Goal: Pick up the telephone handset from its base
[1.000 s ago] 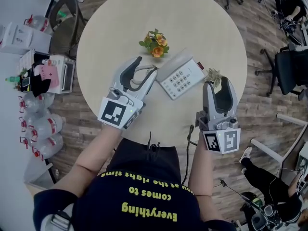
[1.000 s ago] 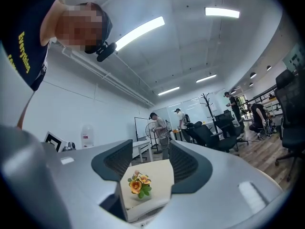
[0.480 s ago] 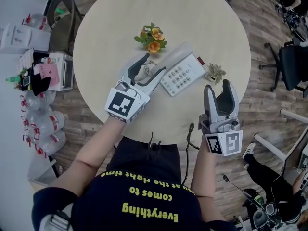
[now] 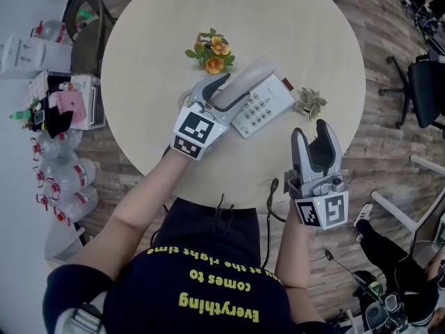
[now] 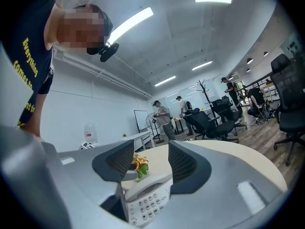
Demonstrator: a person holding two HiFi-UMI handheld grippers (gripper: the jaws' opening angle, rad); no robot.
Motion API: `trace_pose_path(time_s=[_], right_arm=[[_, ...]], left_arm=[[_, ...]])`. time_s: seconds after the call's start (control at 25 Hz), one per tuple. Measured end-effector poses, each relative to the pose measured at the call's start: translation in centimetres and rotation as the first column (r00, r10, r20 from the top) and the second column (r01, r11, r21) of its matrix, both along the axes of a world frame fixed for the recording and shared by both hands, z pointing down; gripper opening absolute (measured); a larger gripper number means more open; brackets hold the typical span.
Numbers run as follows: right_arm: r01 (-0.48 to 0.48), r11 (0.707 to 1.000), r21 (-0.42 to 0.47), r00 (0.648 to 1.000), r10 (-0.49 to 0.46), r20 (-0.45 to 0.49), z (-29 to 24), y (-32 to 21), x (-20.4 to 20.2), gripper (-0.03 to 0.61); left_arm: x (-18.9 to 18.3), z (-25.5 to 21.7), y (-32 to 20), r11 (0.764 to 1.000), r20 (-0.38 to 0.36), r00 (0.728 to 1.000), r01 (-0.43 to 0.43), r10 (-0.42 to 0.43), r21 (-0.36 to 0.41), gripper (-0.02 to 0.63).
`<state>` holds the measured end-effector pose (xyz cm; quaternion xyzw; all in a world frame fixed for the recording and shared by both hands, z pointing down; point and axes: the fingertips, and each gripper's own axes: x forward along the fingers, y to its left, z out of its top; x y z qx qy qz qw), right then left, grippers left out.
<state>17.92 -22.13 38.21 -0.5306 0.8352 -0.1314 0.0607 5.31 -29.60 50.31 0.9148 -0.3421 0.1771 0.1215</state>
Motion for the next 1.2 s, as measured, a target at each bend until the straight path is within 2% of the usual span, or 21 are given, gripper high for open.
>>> trace_pose_path(time_s=[0.32, 0.52, 0.84, 1.0, 1.2], right_arm=[[0.003, 1.000, -0.024, 1.000, -0.003, 0.024, 1.0, 0.3, 0.9, 0.242], [-0.005, 0.999, -0.033, 0.999, 0.006, 0.035, 1.3, 0.6, 1.6, 0.244], [-0.009, 0.999, -0.044, 0.999, 0.011, 0.047, 1.8, 0.7, 1.7, 0.245], [-0.007, 0.999, -0.046, 0.999, 0.009, 0.051, 1.8, 0.6, 1.5, 0.244], [-0.007, 0.999, -0.045, 0.999, 0.009, 0.053, 1.9, 0.7, 1.5, 0.244]], left_arm=[[1.7, 5.5, -1.7, 0.989, 0.146, 0.989, -0.007, 0.029, -0.145, 0.268], [2.5, 7.3, -2.0, 0.979, 0.232, 0.970, -0.018, 0.065, -0.201, 0.287], [2.9, 8.2, -2.5, 0.977, 0.259, 0.963, -0.018, 0.074, -0.212, 0.287], [2.7, 8.2, -2.5, 0.977, 0.262, 0.962, -0.016, 0.073, -0.212, 0.225], [2.8, 8.1, -2.5, 0.978, 0.267, 0.961, -0.023, 0.079, -0.207, 0.224]])
